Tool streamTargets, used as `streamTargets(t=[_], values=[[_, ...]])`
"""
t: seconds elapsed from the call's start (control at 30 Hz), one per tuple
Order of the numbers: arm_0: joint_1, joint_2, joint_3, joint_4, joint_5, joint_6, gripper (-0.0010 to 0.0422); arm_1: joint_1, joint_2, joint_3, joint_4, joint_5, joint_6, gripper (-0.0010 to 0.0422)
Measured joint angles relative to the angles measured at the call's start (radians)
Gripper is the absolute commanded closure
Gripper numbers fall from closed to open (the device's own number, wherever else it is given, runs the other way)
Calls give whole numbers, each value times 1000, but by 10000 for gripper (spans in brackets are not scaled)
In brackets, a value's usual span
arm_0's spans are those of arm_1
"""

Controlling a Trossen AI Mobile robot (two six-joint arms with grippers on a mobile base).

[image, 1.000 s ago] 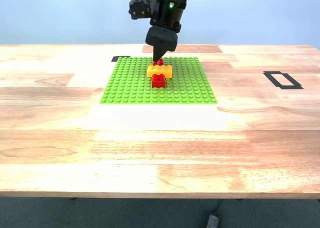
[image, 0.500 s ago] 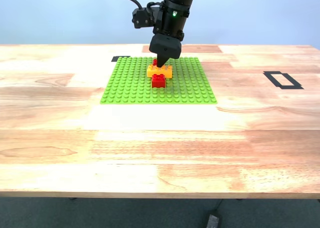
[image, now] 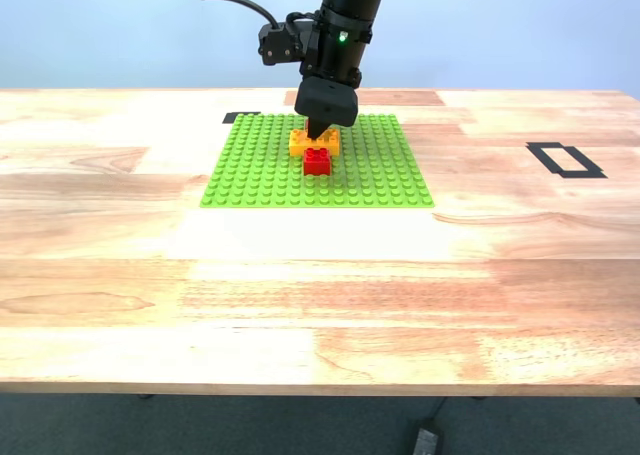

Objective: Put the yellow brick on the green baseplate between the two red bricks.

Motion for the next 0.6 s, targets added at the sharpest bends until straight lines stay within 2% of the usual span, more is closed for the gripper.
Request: streamTargets(t=[0.13,0.6], values=[[0,0,0,0,0,0,413,6,-3,-3,10,29,-42,402],[0,-3,0,-11,0,0,412,-17,33,-5,30,35,-93,402]])
